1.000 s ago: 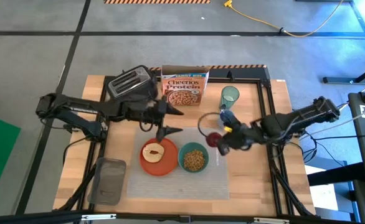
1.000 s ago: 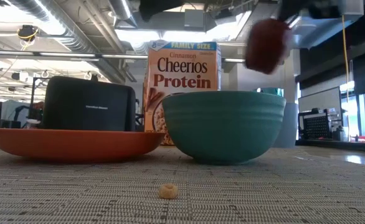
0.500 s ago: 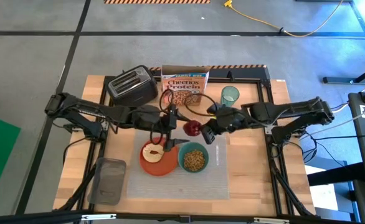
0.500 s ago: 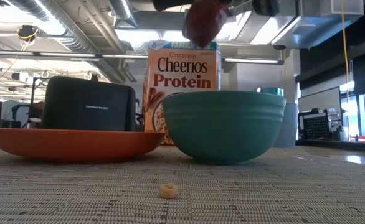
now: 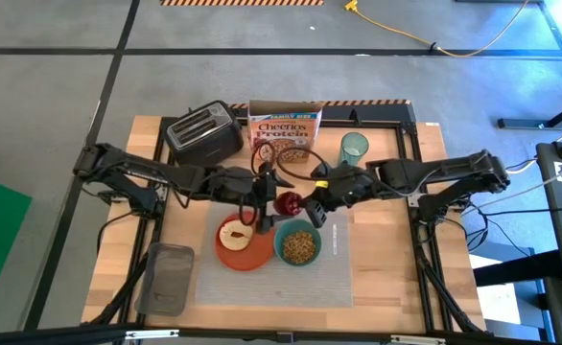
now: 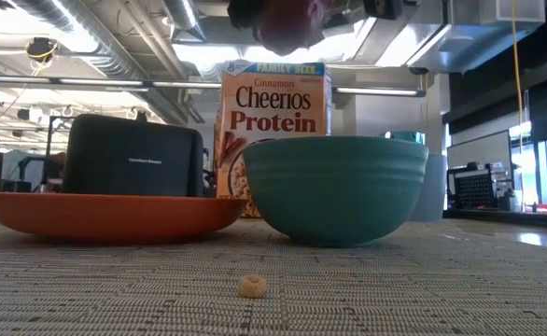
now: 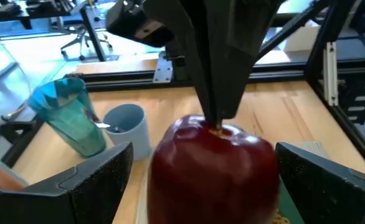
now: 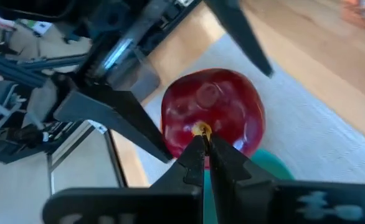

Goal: Arrange a breakfast setting
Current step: Put the red apple on the orange plate

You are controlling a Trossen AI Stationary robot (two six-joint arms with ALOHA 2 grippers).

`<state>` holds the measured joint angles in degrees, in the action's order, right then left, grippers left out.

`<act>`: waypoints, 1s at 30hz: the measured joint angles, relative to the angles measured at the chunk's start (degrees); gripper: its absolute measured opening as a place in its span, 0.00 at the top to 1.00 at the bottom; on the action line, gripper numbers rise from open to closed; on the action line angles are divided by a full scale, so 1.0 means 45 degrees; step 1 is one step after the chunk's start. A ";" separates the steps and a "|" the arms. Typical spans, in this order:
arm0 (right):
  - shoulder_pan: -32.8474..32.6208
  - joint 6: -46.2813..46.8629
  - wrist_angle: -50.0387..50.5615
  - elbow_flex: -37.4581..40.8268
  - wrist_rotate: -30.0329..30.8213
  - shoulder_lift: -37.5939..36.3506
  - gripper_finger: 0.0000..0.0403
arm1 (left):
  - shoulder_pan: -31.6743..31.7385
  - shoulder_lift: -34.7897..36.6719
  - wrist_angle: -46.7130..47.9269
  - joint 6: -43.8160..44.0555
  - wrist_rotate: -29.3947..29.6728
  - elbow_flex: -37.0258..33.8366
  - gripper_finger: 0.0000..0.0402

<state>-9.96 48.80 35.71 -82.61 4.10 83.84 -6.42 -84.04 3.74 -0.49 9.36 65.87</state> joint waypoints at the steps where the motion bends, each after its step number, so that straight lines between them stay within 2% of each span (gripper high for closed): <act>1: -0.0003 -0.0044 -0.0093 0.0000 -0.0111 0.0069 1.00 | -0.0010 -0.0075 0.0028 -0.0014 -0.0043 0.0000 0.04; 7: -0.0003 -0.0185 -0.0276 0.0000 -0.0353 0.0114 1.00 | -0.0161 -0.0250 0.0014 0.0010 0.0045 -0.0005 0.08; 15: -0.0003 -0.0289 -0.0258 0.0000 -0.0495 0.0106 1.00 | -0.0170 -0.0256 -0.0023 0.0086 -0.0029 -0.0005 0.25; 20: -0.0003 -0.0572 -0.0268 0.0000 -0.0492 0.0106 0.99 | -0.0169 -0.0256 -0.0033 0.0461 -0.0051 -0.0005 0.27; 25: -0.0041 -0.0967 -0.0235 0.0012 0.0577 -0.0005 0.88 | -0.0188 -0.0256 -0.0227 0.1033 -0.0011 -0.0243 0.26; 30: -0.0028 -0.1297 -0.0207 0.0015 0.1626 -0.0616 0.70 | -0.0625 -0.0230 -0.1074 0.1830 -0.0060 -0.1699 0.27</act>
<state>-10.09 42.96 34.77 -82.54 11.42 81.06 -9.23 -85.07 -1.09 7.74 9.09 58.22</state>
